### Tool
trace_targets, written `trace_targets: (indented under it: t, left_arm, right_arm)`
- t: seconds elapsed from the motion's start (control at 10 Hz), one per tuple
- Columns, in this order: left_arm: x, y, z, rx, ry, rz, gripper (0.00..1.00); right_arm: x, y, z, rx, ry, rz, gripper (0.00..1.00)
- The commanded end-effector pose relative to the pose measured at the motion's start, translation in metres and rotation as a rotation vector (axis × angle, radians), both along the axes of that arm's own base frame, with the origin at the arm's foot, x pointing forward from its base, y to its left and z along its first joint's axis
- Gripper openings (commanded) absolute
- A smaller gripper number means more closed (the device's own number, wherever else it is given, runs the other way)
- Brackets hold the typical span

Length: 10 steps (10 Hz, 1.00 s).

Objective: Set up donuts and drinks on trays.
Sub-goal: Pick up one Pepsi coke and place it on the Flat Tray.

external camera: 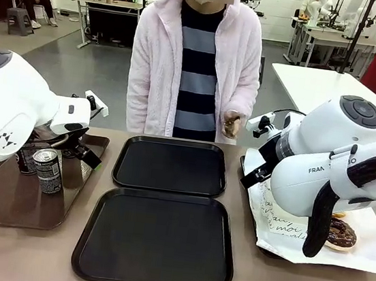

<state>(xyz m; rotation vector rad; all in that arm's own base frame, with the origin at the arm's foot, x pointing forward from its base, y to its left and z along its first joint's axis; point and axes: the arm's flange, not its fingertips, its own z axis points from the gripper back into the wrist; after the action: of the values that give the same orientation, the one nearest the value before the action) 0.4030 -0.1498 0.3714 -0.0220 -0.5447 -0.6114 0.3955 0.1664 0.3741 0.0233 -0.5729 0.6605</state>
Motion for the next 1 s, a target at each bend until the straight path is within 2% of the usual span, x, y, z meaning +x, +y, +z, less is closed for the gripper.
trace_targets:
  t: [0.0, 0.2, 0.3, 0.5, 0.7, 0.9]
  left_arm:
    - [0.000, 0.000, 0.000, 0.000, 0.000, 0.000, 1.00]
    - [0.000, 0.000, 0.000, 0.000, 0.000, 0.000, 1.00]
    - [-0.023, 0.000, 0.022, 0.028, 0.005, 0.027, 1.00]
    - [-0.066, 0.008, 0.059, 0.093, 0.100, -0.034, 1.00]
    - [-0.095, 0.017, 0.073, 0.115, 0.229, -0.112, 1.00]
    - [-0.123, 0.027, 0.062, 0.151, 0.365, -0.106, 1.00]
  right_arm:
    - [0.000, 0.000, 0.000, 0.000, 0.000, 0.000, 1.00]
    - [0.000, 0.000, 0.000, 0.000, 0.000, 0.000, 1.00]
    - [-0.024, 0.000, 0.019, -0.020, 0.001, 0.015, 1.00]
    - [-0.073, -0.006, 0.052, -0.101, 0.064, 0.021, 1.00]
    - [-0.119, -0.018, 0.065, -0.154, 0.209, 0.011, 1.00]
    - [-0.161, -0.028, 0.055, -0.254, 0.351, 0.053, 1.00]
